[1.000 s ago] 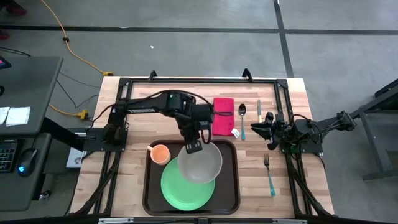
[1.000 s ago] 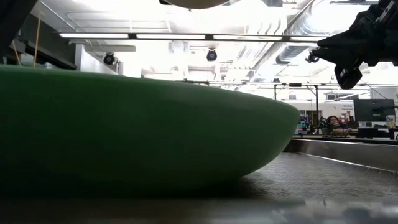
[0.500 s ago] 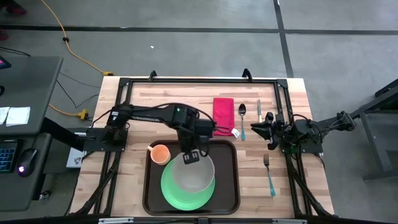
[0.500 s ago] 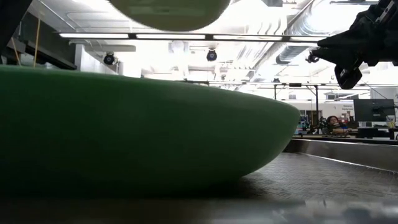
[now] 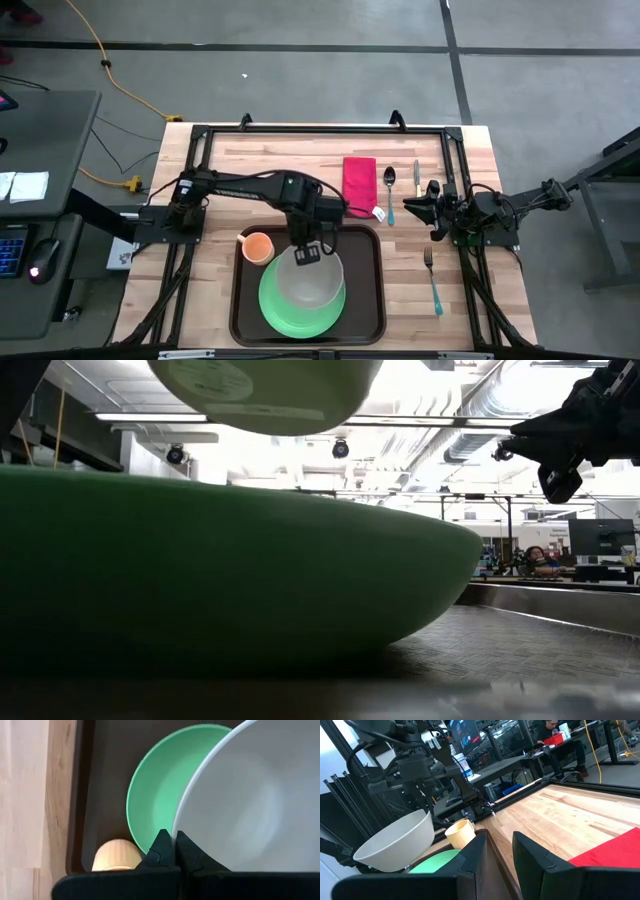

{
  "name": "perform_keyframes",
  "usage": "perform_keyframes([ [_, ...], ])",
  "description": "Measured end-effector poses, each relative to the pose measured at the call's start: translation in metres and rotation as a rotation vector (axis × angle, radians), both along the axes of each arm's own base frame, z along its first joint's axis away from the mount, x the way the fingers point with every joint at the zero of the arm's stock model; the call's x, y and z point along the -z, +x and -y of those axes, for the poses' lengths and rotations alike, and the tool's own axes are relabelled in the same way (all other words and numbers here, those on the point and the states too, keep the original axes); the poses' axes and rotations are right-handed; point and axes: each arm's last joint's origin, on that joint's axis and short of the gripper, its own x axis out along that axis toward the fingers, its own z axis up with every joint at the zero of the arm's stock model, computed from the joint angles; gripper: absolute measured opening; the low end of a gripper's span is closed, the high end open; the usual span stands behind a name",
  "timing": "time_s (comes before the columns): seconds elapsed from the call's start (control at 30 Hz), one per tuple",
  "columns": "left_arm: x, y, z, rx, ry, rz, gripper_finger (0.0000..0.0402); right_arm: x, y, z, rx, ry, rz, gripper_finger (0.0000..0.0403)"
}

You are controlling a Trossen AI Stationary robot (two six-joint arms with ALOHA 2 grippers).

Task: Set up tray
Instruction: Put the gray bowl on the green plate

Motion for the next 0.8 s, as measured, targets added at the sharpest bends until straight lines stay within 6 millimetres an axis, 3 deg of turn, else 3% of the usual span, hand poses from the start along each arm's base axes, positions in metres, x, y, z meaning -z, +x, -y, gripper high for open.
perform_keyframes([
  [0.8,0.007,0.004,0.024,0.072,0.056,0.028,0.0012,0.000,0.000,0.000,-0.004,0.000,0.001,0.0074],
])
